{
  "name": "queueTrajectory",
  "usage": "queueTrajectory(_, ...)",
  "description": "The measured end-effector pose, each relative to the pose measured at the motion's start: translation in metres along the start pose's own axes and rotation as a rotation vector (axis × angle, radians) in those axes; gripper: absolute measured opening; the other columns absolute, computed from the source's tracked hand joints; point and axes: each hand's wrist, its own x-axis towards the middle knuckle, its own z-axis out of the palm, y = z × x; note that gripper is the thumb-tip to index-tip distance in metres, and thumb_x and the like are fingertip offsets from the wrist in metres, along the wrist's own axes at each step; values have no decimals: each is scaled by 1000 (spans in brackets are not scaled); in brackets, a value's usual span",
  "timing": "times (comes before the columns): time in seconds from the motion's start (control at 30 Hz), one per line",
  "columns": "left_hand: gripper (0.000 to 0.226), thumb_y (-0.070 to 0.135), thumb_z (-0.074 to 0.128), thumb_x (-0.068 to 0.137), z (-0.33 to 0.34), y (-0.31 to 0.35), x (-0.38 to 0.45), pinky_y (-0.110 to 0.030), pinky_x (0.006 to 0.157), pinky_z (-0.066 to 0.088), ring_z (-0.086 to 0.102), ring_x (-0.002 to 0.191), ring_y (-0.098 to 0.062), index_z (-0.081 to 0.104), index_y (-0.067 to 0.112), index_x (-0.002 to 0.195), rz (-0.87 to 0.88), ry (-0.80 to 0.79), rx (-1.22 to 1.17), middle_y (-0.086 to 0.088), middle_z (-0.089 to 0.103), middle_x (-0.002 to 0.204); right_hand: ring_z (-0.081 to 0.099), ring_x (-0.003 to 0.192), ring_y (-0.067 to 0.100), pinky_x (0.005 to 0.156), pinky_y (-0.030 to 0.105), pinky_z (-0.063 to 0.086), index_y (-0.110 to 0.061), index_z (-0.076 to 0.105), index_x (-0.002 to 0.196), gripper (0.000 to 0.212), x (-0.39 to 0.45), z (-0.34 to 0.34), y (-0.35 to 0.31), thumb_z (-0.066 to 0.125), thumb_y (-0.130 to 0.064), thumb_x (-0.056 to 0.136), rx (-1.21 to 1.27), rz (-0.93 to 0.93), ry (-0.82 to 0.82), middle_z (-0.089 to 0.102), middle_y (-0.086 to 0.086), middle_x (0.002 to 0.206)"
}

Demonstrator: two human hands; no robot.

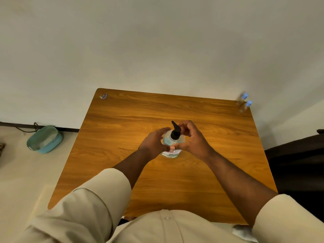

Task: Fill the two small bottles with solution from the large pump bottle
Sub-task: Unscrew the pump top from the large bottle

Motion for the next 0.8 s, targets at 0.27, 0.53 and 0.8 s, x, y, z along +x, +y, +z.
queueTrajectory(0.27, 89, 27, 90, 59, -2, 4, -4, -46, 93, 53, 61, 114, -19, 48, 34, 137, 18, 31, 101, 7, 61, 131, 60, 102, 12, 84, 23, 53, -13, 61, 109, 44, -1, 23, -2, 81, -10, 70, -49, -53, 250, 61, 2, 108)
queueTrajectory(0.53, 90, 36, 88, 62, -4, 8, -6, -42, 87, 54, 60, 110, -19, 42, 39, 140, 1, 45, 205, 9, 58, 134, 54, 102, 6, 82, 11, 46, -18, 60, 117, 55, 0, 24, -10, 83, -15, 68, -73, -19, 258, 57, -2, 112)
queueTrajectory(0.8, 93, 39, 88, 61, -5, 10, -7, -40, 90, 53, 59, 116, -19, 40, 40, 140, -11, 37, 229, 10, 55, 139, 48, 117, 6, 96, 20, 45, -28, 46, 132, 74, -4, 17, -8, 83, -15, 69, 19, 75, 106, 51, -7, 124)
